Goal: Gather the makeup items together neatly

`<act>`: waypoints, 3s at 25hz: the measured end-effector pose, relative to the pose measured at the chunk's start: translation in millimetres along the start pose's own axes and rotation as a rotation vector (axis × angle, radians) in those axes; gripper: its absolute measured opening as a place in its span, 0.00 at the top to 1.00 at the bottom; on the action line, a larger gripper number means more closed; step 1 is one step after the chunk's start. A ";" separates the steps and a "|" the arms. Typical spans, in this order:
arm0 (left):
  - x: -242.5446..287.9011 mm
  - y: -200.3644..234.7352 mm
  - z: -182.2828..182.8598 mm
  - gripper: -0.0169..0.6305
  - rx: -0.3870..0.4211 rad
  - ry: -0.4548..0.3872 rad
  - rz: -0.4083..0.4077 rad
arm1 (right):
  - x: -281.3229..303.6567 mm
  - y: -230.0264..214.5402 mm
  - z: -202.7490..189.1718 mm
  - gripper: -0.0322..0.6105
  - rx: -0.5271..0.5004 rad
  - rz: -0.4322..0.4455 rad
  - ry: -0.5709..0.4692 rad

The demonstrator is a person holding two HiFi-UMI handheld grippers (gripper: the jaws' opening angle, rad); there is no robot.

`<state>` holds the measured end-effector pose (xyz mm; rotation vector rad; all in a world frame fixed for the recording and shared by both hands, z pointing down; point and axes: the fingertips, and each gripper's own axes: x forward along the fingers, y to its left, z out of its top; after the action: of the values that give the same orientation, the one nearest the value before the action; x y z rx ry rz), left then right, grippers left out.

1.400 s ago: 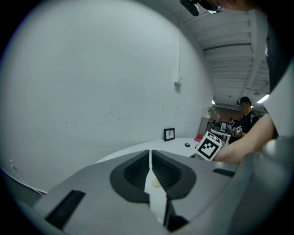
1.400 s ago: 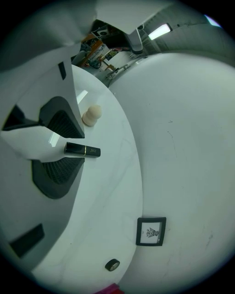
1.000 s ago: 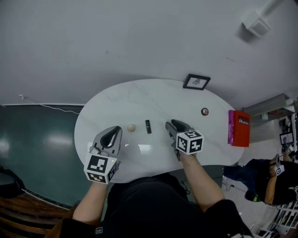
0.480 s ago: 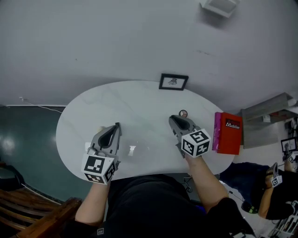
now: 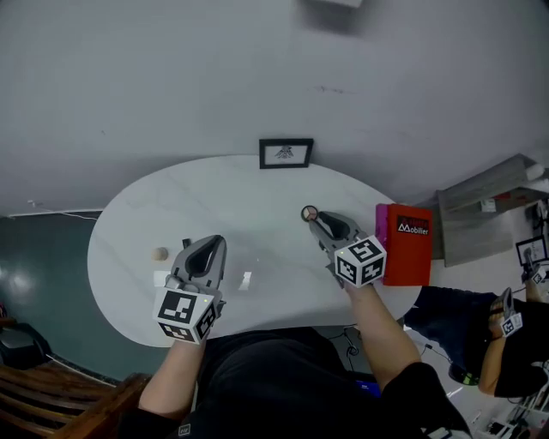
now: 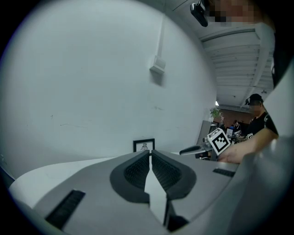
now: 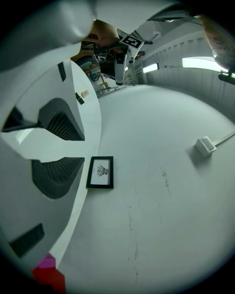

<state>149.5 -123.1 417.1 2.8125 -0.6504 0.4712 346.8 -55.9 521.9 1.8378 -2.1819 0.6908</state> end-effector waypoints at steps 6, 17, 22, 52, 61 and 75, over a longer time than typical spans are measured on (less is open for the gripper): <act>23.2 -9.1 -7.7 0.93 -0.021 0.029 -0.011 | 19.8 -22.4 -35.9 0.68 -0.015 0.013 0.065; 41.5 -14.2 -33.5 0.93 -0.044 0.124 0.001 | 57.0 -55.6 -74.6 0.62 -0.074 -0.012 0.189; 35.2 -6.5 -36.6 0.93 -0.055 0.133 0.031 | 71.3 -50.4 -90.4 0.62 -0.120 0.002 0.253; -122.4 137.4 -33.9 0.93 -0.095 -0.009 0.195 | 116.5 141.8 16.8 0.62 -0.181 0.065 0.141; -143.1 171.3 -51.9 0.94 -0.118 0.021 0.193 | 158.1 201.3 -19.7 0.62 -0.192 0.136 0.223; -157.1 196.5 -80.3 0.94 -0.142 0.069 0.194 | 190.8 220.9 -76.3 0.62 -0.241 0.140 0.330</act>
<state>-94.8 -212.5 462.5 2.6014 -0.9084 0.5313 83.3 -160.9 624.9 1.3575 -2.0823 0.6693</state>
